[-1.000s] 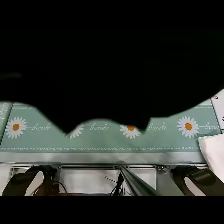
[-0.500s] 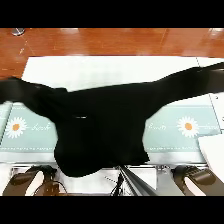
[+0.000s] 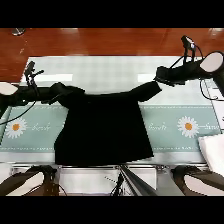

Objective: Fold the shirts.

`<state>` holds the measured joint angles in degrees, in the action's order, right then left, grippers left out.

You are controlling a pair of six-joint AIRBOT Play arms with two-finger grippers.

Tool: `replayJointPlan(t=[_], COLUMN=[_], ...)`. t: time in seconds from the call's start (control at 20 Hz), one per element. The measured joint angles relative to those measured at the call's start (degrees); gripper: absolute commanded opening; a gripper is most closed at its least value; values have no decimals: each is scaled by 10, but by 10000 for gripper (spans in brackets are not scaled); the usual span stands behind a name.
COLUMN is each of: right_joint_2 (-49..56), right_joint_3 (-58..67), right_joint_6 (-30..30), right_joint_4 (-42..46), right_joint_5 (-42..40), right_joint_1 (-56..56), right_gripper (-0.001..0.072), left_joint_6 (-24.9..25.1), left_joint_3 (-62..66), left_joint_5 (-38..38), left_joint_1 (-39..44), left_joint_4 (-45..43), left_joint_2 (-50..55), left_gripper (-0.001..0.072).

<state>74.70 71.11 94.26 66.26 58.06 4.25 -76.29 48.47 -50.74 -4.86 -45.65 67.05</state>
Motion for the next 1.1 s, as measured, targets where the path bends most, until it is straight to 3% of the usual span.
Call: replayJointPlan(t=[0.15, 0.4, 0.7, 0.85, 0.9, 0.95, 1.0, 1.1], right_joint_2=[28, -19, -143, -184, -191, -196, -200, -205], right_joint_3=[25, -48, -293, -365, -381, -395, -406, -425], right_joint_6=[-49, -93, -137, -152, -154, -157, -159, -161], right_joint_4=[-26, 47, -57, -66, -64, -63, -62, -61], right_joint_5=[59, 161, 112, 120, 129, 140, 148, 168], right_joint_1=[-51, -160, -216, -223, -224, -225, -225, -225], right_gripper=[625, 615, 615, 615, 615, 615, 615, 615], left_joint_6=[5, 2, 63, 93, 104, 116, 127, 146], left_joint_3=[52, 63, -11, -22, -24, -26, -27, -28], left_joint_5=[-34, -124, -147, -137, -136, -129, -122, -109], left_joint_1=[-36, -134, -136, -113, -106, -100, -94, -88], left_joint_4=[-40, -82, 43, 109, 132, 155, 179, 204], left_joint_2=[42, 64, 115, 151, 160, 169, 174, 181], left_gripper=[704, 702, 702, 698, 608, 342, 32, 20])
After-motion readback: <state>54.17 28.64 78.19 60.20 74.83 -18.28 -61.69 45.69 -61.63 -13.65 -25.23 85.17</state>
